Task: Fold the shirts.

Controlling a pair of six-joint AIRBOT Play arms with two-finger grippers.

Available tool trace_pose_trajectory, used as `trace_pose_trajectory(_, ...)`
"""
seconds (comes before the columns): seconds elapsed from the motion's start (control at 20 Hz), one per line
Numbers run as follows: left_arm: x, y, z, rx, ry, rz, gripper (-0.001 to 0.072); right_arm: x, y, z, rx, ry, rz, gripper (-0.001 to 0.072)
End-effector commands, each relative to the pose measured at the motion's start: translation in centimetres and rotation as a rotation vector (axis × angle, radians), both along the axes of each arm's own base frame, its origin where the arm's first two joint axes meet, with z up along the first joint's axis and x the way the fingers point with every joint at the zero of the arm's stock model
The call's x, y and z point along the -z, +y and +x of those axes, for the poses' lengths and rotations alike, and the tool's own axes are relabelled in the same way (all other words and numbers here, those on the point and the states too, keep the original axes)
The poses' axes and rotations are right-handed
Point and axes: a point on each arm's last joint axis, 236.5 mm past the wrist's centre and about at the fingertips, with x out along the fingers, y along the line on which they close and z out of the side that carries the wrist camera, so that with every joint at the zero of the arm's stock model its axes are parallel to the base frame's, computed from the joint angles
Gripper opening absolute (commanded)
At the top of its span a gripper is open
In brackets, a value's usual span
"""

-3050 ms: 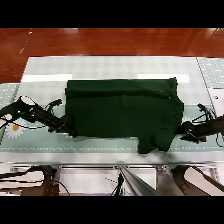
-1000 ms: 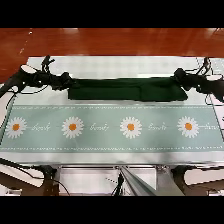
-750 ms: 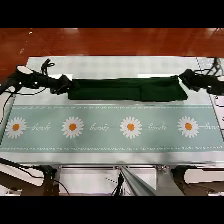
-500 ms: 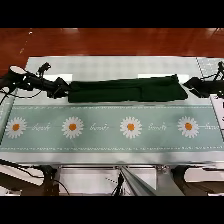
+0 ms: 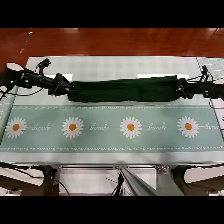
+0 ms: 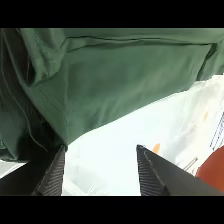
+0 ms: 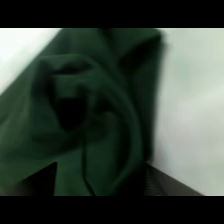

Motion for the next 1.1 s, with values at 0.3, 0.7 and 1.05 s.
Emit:
trace_pose_trajectory(0.3, -2.7, -0.7, 0.5, -0.034, -0.029, -0.036, 0.0485, -7.9, 4.4, 0.9, -0.164, -0.2, -0.066, 0.0029)
trace_pose_trajectory(0.7, -11.5, -9.4, 0.7, 0.029, -0.296, -0.099, 0.0312, -20.2, 10.3, -5.1, -0.382, -0.36, -0.177, 0.0029)
trace_pose_trajectory(1.05, -12.1, -14.1, -1.7, 0.134, -0.308, -0.113, 0.0313, -26.2, 12.3, -10.1, -0.403, -0.423, -0.267, 0.0029)
